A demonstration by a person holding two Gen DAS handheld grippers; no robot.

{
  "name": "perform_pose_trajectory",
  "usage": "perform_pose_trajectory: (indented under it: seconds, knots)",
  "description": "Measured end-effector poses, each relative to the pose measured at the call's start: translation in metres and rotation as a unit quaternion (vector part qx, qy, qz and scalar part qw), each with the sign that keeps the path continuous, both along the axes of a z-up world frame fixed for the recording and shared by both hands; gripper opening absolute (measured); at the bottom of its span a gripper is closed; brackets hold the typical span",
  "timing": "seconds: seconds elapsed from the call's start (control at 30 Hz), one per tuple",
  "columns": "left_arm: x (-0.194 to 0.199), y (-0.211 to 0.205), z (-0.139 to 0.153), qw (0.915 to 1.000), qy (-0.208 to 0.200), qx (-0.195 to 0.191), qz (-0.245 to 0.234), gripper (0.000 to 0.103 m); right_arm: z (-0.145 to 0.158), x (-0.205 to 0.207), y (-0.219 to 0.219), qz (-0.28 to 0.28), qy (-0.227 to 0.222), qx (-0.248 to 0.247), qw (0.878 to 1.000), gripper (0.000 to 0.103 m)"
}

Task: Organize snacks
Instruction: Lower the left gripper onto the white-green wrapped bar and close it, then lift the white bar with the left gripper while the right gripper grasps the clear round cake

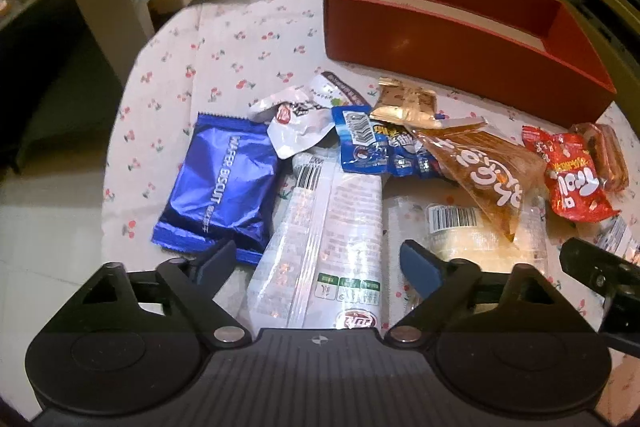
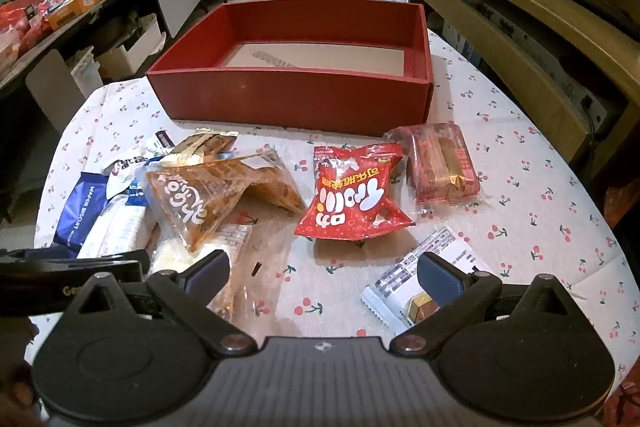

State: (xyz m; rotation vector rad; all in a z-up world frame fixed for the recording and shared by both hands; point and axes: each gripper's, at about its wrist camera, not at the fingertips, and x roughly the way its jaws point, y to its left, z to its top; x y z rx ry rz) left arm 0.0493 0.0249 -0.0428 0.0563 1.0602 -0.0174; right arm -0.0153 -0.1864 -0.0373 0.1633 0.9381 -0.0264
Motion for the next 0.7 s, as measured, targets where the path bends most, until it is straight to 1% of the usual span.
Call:
perform_pose_trajectory:
  seconds: [0.03, 0.13, 0.2, 0.33, 0.43, 0.6, 0.7]
  knots:
    - [0.002, 0.003, -0.001, 0.9999, 0.011, -0.009, 0.002, 0.073, 0.000, 0.000, -0.001, -0.001, 0.001, 0.001, 1.000, 0.103]
    - [0.003, 0.008, -0.008, 0.9987, 0.040, -0.030, 0.006, 0.071, -0.001, 0.001, -0.001, 0.000, 0.005, 0.002, 1.000, 0.103]
    - [0.000, 0.007, -0.007, 0.9991, 0.035, -0.026, 0.000, 0.067, -0.001, 0.001, -0.001, 0.002, 0.006, 0.004, 1.000, 0.103]
    - [-0.007, 0.009, -0.003, 0.9988, 0.035, -0.034, -0.007, 0.060, -0.001, 0.001, 0.000, 0.008, 0.006, 0.004, 1.000, 0.103]
    - [-0.016, 0.011, -0.001, 0.9985, 0.039, -0.037, -0.013, 0.057, 0.000, 0.000, -0.002, 0.008, 0.006, 0.011, 1.000, 0.103]
    - [-0.028, 0.008, -0.002, 0.9976, 0.049, -0.037, -0.033, 0.056, 0.001, 0.001, -0.012, -0.004, 0.005, 0.018, 1.000, 0.103]
    - [-0.029, 0.007, -0.001, 0.9974, 0.047, -0.036, -0.040, 0.057, 0.000, 0.002, -0.018, -0.014, 0.010, 0.030, 0.999, 0.103]
